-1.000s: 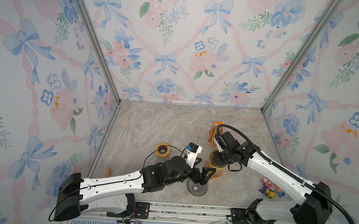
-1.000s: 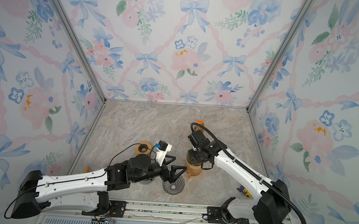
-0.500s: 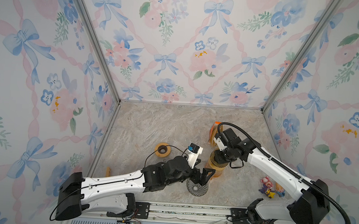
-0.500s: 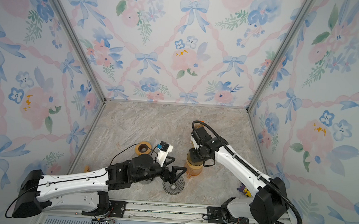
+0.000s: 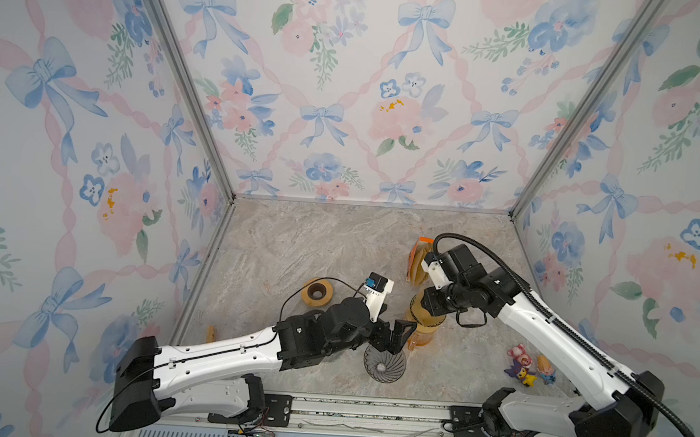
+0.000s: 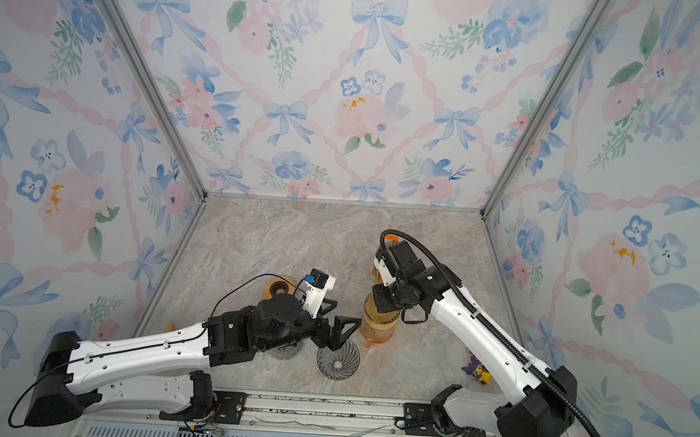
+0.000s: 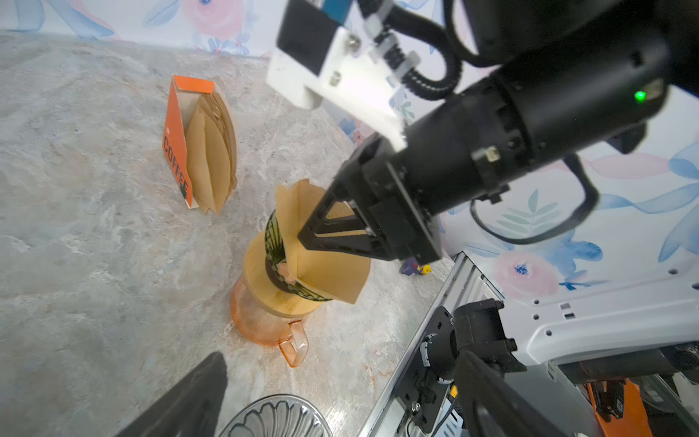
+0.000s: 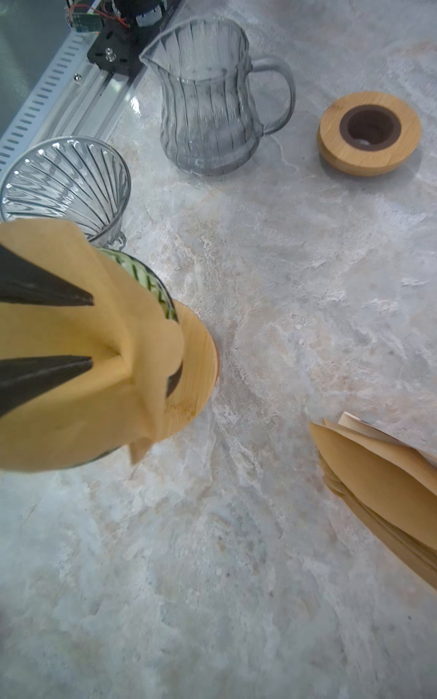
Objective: Place the coffee filter in the dripper
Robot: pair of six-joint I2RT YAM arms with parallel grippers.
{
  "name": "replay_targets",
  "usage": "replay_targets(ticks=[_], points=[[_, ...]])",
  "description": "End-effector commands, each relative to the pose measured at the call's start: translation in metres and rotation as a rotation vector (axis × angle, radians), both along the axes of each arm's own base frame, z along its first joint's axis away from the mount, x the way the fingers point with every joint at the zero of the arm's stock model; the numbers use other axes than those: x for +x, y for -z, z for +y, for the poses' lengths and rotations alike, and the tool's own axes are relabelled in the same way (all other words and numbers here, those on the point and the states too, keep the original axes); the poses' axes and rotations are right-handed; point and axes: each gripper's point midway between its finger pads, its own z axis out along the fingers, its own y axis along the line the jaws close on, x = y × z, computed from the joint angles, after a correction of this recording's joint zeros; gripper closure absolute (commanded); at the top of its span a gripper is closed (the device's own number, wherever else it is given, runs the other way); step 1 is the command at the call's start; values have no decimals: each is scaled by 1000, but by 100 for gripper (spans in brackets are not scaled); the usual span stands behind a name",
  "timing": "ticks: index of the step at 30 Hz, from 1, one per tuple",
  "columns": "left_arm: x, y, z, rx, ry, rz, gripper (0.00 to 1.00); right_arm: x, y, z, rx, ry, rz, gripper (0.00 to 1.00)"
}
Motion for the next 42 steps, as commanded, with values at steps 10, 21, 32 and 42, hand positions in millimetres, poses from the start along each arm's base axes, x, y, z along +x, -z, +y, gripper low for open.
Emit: replay_targets(ticks=[10,21,32,42], points=[[39,12,-22,222,31,48,3,-24,-49,-50,97,229,-111,51],[74,54,-43,418,20,147,3,-14,-3,-62,146,309,-1,8],[93,76,-45,452,6,204,3,2,26,-63,106,318,43,3],[106,95,-46,476,-4,244,3,3,46,-69,81,334,74,0]])
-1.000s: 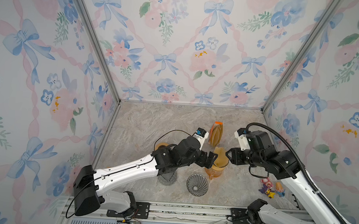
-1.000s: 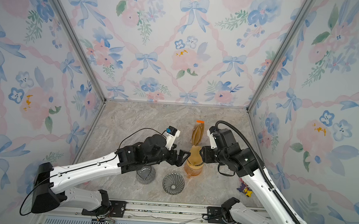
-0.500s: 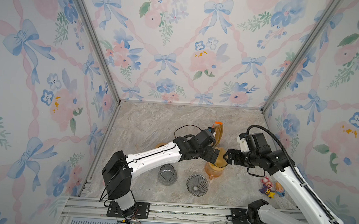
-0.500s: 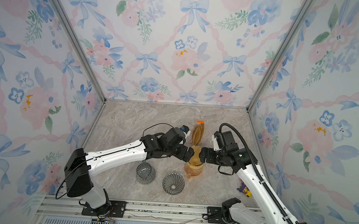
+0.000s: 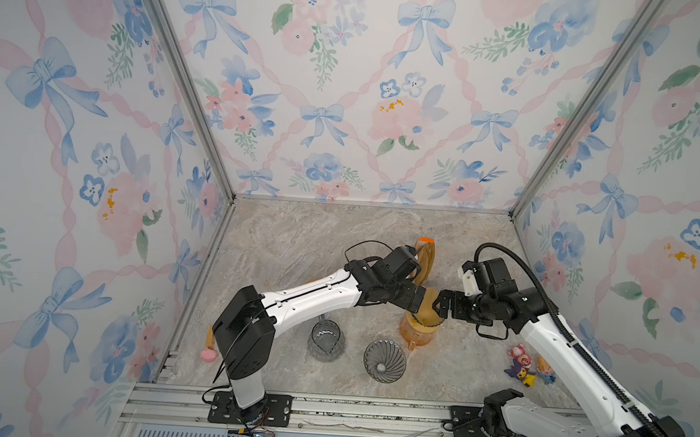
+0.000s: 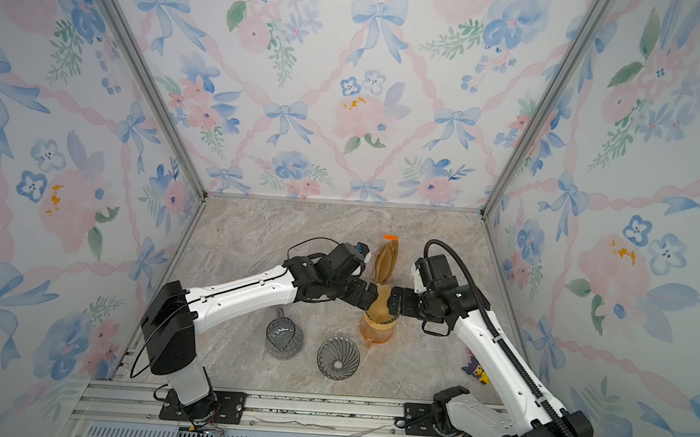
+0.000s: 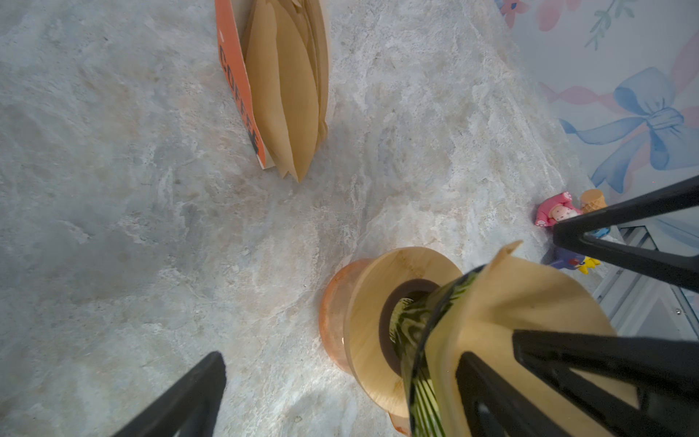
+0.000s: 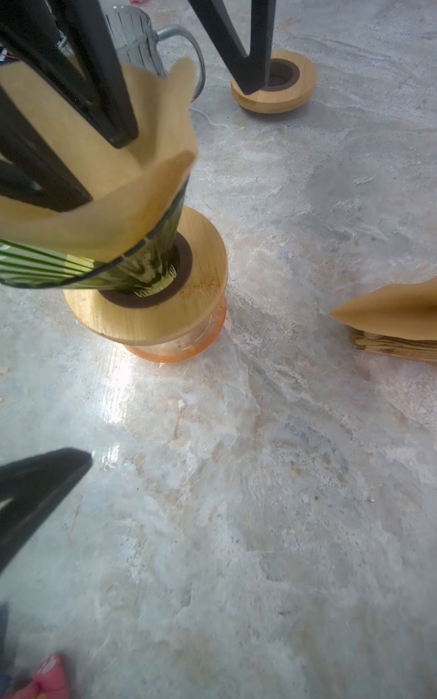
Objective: Place the coffee filter in the dripper
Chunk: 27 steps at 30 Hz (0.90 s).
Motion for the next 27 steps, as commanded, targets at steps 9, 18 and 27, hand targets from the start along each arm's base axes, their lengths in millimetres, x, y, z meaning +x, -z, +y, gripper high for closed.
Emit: replay_targets(ticks=[9,18,27], points=[[8,4,-7,14,25,7,3,0,18,-8,-21,14,33,0],[11,9,-4,31,31,11,3,-2,25,-14,-15,36,53,1],[14,14,-3,43,27,13,3,-6,31,-11,33,49,59,1]])
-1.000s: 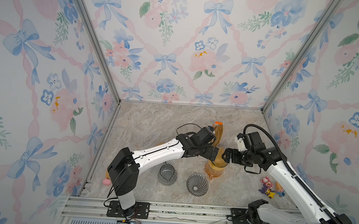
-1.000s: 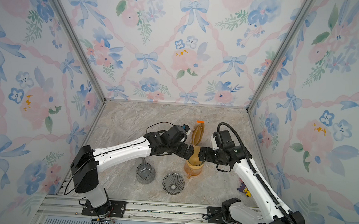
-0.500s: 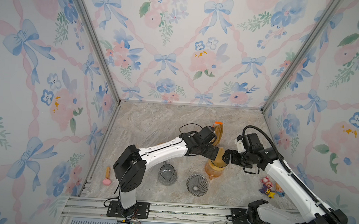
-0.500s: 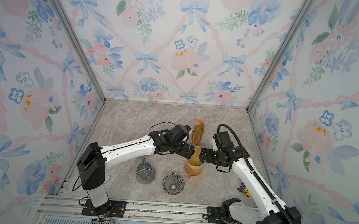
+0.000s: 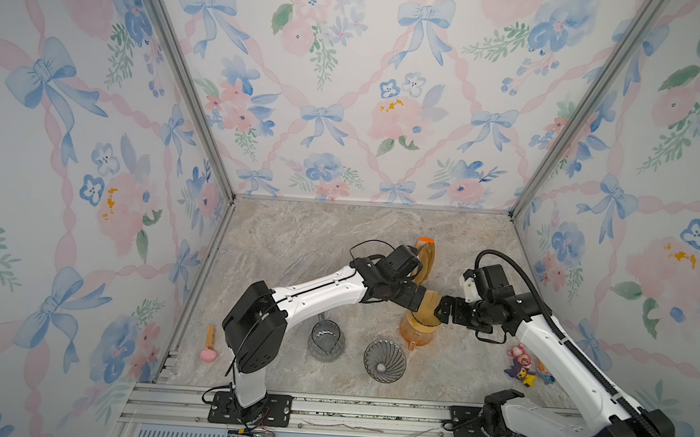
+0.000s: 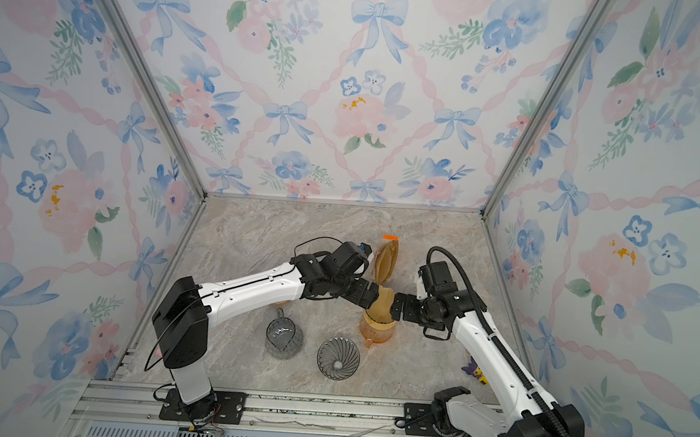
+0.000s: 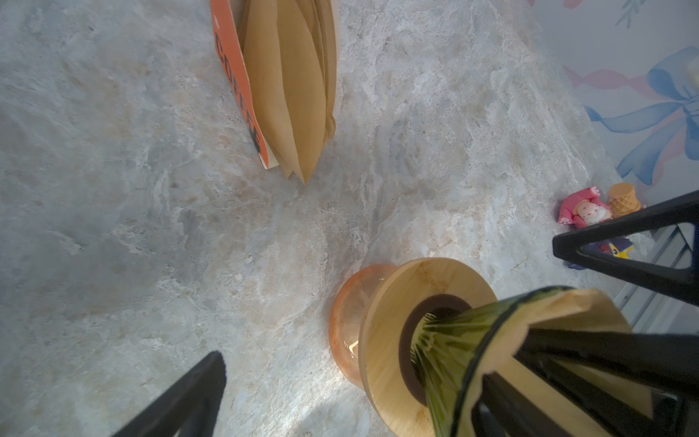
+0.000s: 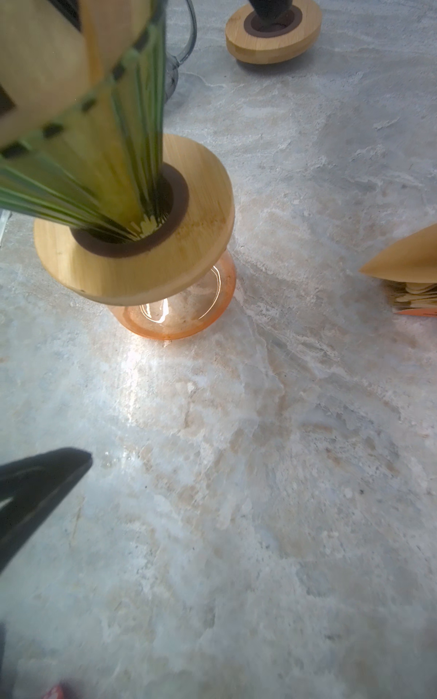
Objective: Place the coffee filter in the dripper
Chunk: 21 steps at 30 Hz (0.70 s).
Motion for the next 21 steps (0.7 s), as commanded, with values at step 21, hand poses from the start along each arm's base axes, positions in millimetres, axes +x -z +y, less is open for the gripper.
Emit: replay_targets(ticks=[21], points=[[-7,-16,-19,-20,160,-33,3,3,-5,3,53,9,-24,1]])
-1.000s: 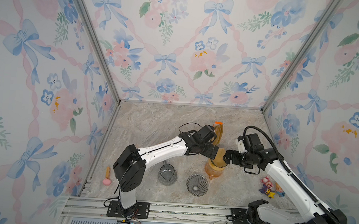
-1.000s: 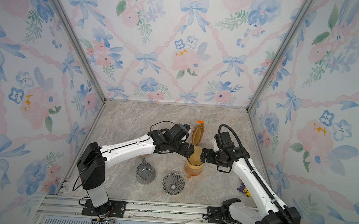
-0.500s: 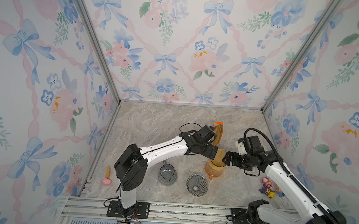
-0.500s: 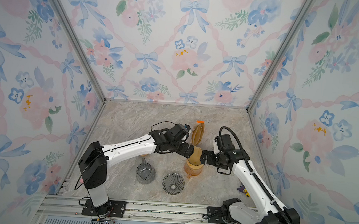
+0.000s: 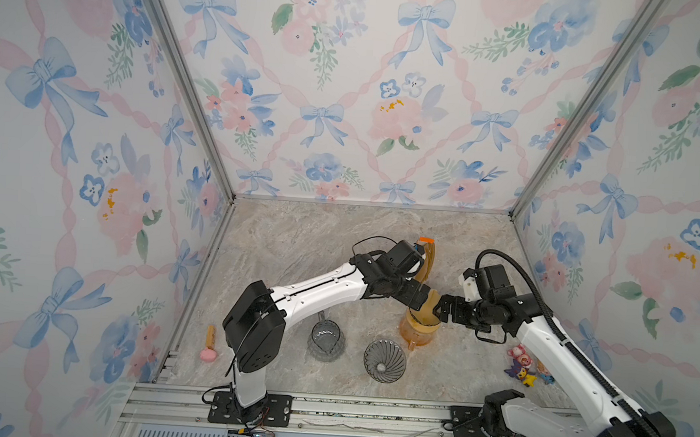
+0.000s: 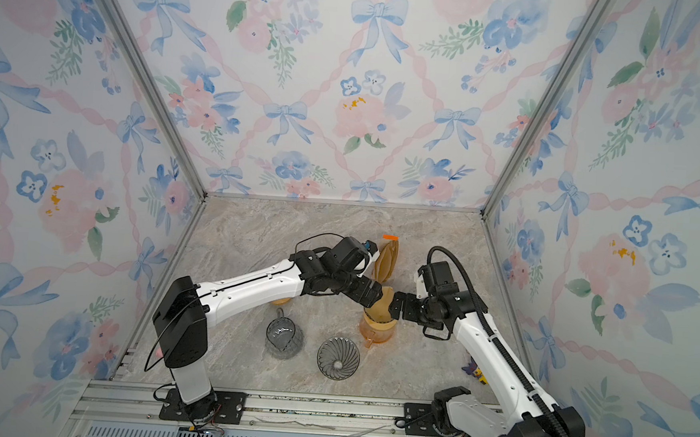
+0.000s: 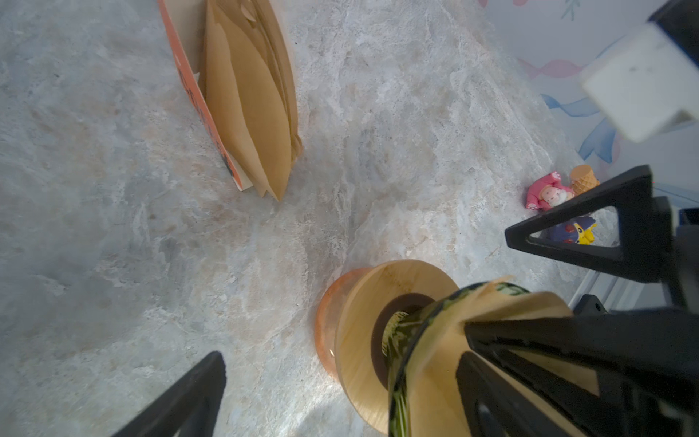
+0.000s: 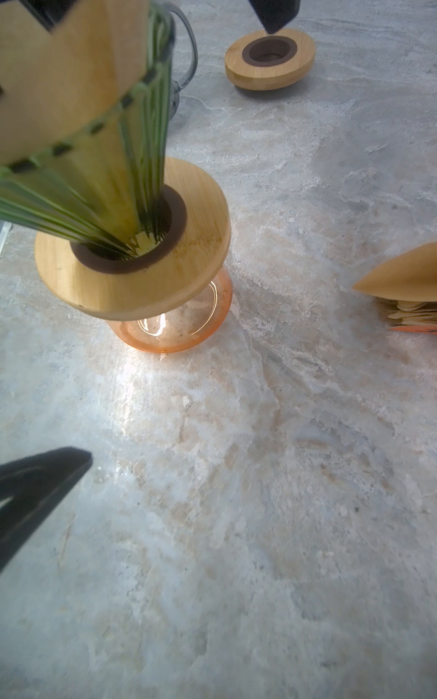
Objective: Place the coffee filter in the dripper
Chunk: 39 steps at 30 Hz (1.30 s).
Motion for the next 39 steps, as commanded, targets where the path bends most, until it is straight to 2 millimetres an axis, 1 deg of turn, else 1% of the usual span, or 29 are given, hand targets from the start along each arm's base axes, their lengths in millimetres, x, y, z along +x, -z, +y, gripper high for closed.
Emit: replay_targets(ticks=[1,7,10,15,19,21,24,27,32,36,39], points=[[0,3,-5,14,35,-5,3,-1,0,-1,15,6,-4,1],[7,12,-6,35,-1,-4,3,-2,-3,0,21,6,-14,1],[11,11,-4,42,-26,-14,3,-2,-10,1,35,7,-28,1],[16,15,-1,56,-63,-18,3,-4,-28,1,48,0,-72,1],[15,17,-2,54,-65,-9,3,-4,-45,3,70,-12,-107,1],[14,18,-3,56,-65,-7,3,-2,-53,4,80,-14,-129,1],[14,19,-3,53,-63,-3,3,4,-58,2,78,-2,-152,1],[14,19,-4,52,-59,2,3,12,-57,0,70,6,-142,2],[15,22,-3,56,-70,8,3,22,-51,6,78,-11,-115,2],[17,24,-4,50,-74,20,3,27,-48,8,82,-19,-107,2],[19,27,-5,50,-74,29,3,28,-41,7,67,-16,-87,2]])
